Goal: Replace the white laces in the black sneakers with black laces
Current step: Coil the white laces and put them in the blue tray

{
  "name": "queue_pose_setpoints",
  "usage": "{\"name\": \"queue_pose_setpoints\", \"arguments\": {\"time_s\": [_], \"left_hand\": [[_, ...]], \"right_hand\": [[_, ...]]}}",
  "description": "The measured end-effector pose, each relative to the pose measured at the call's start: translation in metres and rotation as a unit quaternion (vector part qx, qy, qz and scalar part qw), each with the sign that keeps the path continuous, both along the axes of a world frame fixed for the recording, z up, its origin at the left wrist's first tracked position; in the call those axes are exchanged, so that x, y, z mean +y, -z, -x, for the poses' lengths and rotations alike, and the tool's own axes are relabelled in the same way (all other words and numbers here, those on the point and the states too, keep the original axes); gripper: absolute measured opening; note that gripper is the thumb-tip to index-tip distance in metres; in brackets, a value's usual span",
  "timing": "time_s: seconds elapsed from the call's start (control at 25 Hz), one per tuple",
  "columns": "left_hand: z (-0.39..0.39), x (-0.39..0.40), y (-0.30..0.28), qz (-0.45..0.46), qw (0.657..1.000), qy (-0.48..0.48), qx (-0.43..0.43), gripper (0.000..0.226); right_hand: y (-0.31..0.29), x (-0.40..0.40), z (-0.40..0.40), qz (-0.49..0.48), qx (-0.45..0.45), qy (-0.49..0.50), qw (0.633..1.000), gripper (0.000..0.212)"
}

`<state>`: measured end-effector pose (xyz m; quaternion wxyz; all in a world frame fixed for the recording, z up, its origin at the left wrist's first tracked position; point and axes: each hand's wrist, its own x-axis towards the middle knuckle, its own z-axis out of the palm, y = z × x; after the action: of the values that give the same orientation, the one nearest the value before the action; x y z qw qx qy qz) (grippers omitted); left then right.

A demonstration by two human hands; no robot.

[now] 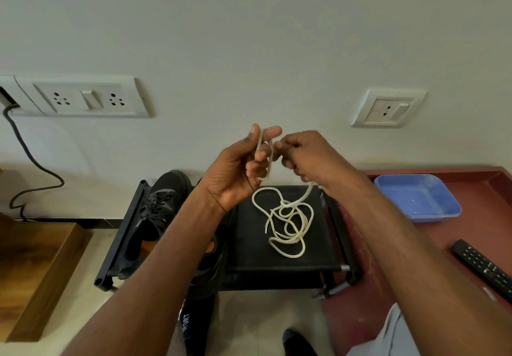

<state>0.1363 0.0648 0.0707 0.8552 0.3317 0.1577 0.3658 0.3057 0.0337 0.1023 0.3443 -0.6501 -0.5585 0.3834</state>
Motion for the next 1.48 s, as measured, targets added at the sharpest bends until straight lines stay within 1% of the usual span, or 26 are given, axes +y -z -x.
{"name": "queue_pose_setpoints", "arguments": {"time_s": [0.08, 0.16, 0.2, 0.24, 0.28, 0.36, 0.44, 0.48, 0.52, 0.6, 0.64, 0.72, 0.76, 0.84, 0.92, 1.0, 1.08, 1.12, 1.2, 1.24, 1.28, 1.32, 1.36, 1.4, 1.44, 1.48], "left_hand": [[0.003, 0.004, 0.001, 0.046, 0.996, -0.045, -0.055, 0.037], [0.005, 0.009, 0.004, 0.070, 0.988, -0.101, -0.092, 0.036], [0.006, 0.010, 0.005, 0.072, 0.984, -0.130, -0.095, 0.036], [0.007, 0.011, 0.006, 0.063, 0.982, -0.159, -0.077, 0.037], [0.008, 0.012, 0.006, 0.040, 0.982, -0.183, -0.036, 0.039], [0.009, 0.011, 0.007, -0.051, 0.970, -0.217, 0.093, 0.040], [0.008, 0.008, 0.009, -0.148, 0.939, -0.229, 0.209, 0.039], [0.007, 0.007, 0.010, -0.175, 0.925, -0.229, 0.249, 0.037], [0.006, 0.006, 0.010, -0.191, 0.915, -0.222, 0.277, 0.036], [0.004, 0.006, 0.009, -0.209, 0.914, -0.175, 0.299, 0.039], [0.003, 0.006, 0.009, -0.216, 0.919, -0.142, 0.296, 0.042], [-0.001, 0.005, 0.009, -0.207, 0.941, -0.076, 0.256, 0.047], [-0.002, 0.004, 0.008, -0.191, 0.955, -0.045, 0.222, 0.048], [-0.006, 0.003, 0.007, -0.151, 0.976, 0.006, 0.158, 0.047], [-0.007, 0.002, 0.006, -0.110, 0.988, 0.026, 0.100, 0.047], [-0.005, 0.003, 0.005, -0.073, 0.996, 0.016, 0.047, 0.047], [-0.002, 0.004, 0.004, -0.029, 0.999, -0.021, 0.001, 0.044], [-0.001, 0.005, 0.002, -0.005, 0.999, -0.048, -0.023, 0.041], [0.002, 0.008, 0.001, 0.029, 0.992, -0.110, -0.061, 0.035], [0.004, 0.010, 0.002, 0.028, 0.988, -0.139, -0.059, 0.035], [0.005, 0.012, 0.004, 0.011, 0.985, -0.169, -0.030, 0.036], [0.008, 0.014, 0.007, -0.025, 0.979, -0.198, 0.030, 0.037], [0.010, 0.015, 0.010, -0.080, 0.966, -0.217, 0.115, 0.039], [0.011, 0.015, 0.012, -0.139, 0.944, -0.221, 0.200, 0.040], [0.011, 0.015, 0.014, -0.183, 0.922, -0.215, 0.263, 0.040], [0.010, 0.014, 0.015, -0.207, 0.910, -0.200, 0.298, 0.041]], "right_hand": [[0.002, -0.002, 0.008, 0.035, -0.049, -0.064, 0.996, 0.032], [0.002, -0.006, 0.015, 0.041, -0.119, -0.120, 0.985, 0.031], [0.000, -0.008, 0.018, 0.044, -0.152, -0.150, 0.976, 0.031], [-0.001, -0.010, 0.022, 0.047, -0.168, -0.176, 0.969, 0.031], [-0.002, -0.012, 0.024, 0.052, -0.166, -0.193, 0.966, 0.031], [-0.008, -0.016, 0.026, 0.059, -0.142, -0.213, 0.965, 0.030], [-0.017, -0.020, 0.027, 0.046, -0.102, -0.215, 0.970, 0.029], [-0.021, -0.021, 0.026, 0.023, -0.075, -0.197, 0.977, 0.028], [-0.023, -0.020, 0.024, -0.014, -0.046, -0.157, 0.986, 0.026], [-0.024, -0.013, 0.018, -0.100, -0.003, -0.046, 0.994, 0.024], [-0.021, -0.008, 0.014, -0.131, 0.006, 0.004, 0.991, 0.023], [-0.015, -0.002, 0.005, -0.151, -0.013, 0.079, 0.985, 0.023], [-0.011, 0.000, 0.000, -0.144, -0.030, 0.104, 0.984, 0.022], [-0.004, 0.002, -0.007, -0.104, -0.054, 0.117, 0.986, 0.023], [0.000, 0.002, -0.007, -0.045, -0.074, 0.091, 0.992, 0.026], [0.002, 0.002, -0.003, 0.001, -0.086, 0.061, 0.994, 0.029], [0.001, -0.001, 0.005, 0.033, -0.105, 0.014, 0.994, 0.033], [0.000, -0.004, 0.009, 0.048, -0.133, -0.025, 0.990, 0.033], [-0.001, -0.009, 0.018, 0.075, -0.195, -0.117, 0.971, 0.033], [-0.002, -0.012, 0.022, 0.090, -0.194, -0.158, 0.964, 0.034], [-0.004, -0.014, 0.024, 0.103, -0.166, -0.190, 0.962, 0.036], [-0.007, -0.015, 0.026, 0.110, -0.125, -0.208, 0.964, 0.037], [-0.010, -0.016, 0.027, 0.102, -0.088, -0.212, 0.968, 0.037], [-0.013, -0.017, 0.027, 0.079, -0.057, -0.199, 0.975, 0.036], [-0.015, -0.016, 0.026, 0.048, -0.026, -0.164, 0.985, 0.035], [-0.016, -0.014, 0.023, 0.018, 0.010, -0.115, 0.993, 0.033]]}}
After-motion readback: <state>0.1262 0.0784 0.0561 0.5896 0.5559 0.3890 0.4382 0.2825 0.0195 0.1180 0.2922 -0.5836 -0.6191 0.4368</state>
